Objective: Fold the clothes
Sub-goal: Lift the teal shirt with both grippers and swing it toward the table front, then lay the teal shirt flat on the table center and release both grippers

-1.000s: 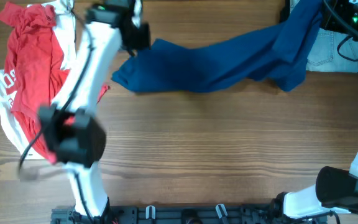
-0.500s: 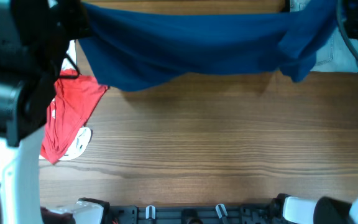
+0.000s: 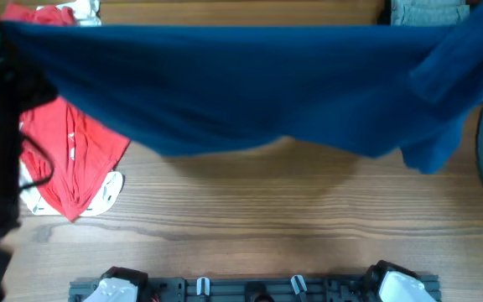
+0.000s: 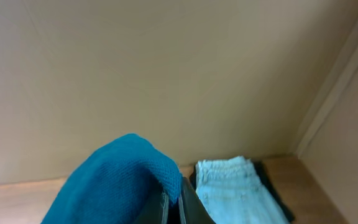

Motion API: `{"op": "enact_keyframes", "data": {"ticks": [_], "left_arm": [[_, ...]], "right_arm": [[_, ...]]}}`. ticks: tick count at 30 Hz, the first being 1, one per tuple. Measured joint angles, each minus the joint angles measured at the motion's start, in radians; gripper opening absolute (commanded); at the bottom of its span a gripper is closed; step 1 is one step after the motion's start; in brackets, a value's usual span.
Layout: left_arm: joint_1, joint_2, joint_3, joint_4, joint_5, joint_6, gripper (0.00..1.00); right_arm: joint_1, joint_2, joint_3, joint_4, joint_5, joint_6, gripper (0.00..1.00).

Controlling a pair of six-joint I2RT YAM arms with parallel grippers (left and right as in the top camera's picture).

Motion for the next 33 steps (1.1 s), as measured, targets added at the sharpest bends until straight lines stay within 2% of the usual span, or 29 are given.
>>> {"op": "enact_keyframes", "data": {"ticks": [10,18,24,33], "left_arm": [[0.000,-0.175,0.000,-0.045,0.021,-0.013,0.04],[0.000,-0.187,0.000,-0.063,-0.024,-0.018,0.04],[0.000,-0.077,0.003,-0.146,-0.092,-0.048,0.04],[0.019,0.317,-0.001,-0.280,-0.112,-0.162,0.04]], "right_arm": [[-0.020,-0.177,0.037,-0.014,0.000,0.000,0.04],[-0.022,-0.187,0.113,-0.023,0.008,-0.007,0.04],[-0.022,-0.039,0.124,-0.137,-0.005,-0.023,0.04],[-0.019,0.380,0.114,-0.278,-0.117,-0.094,0.04]]}}
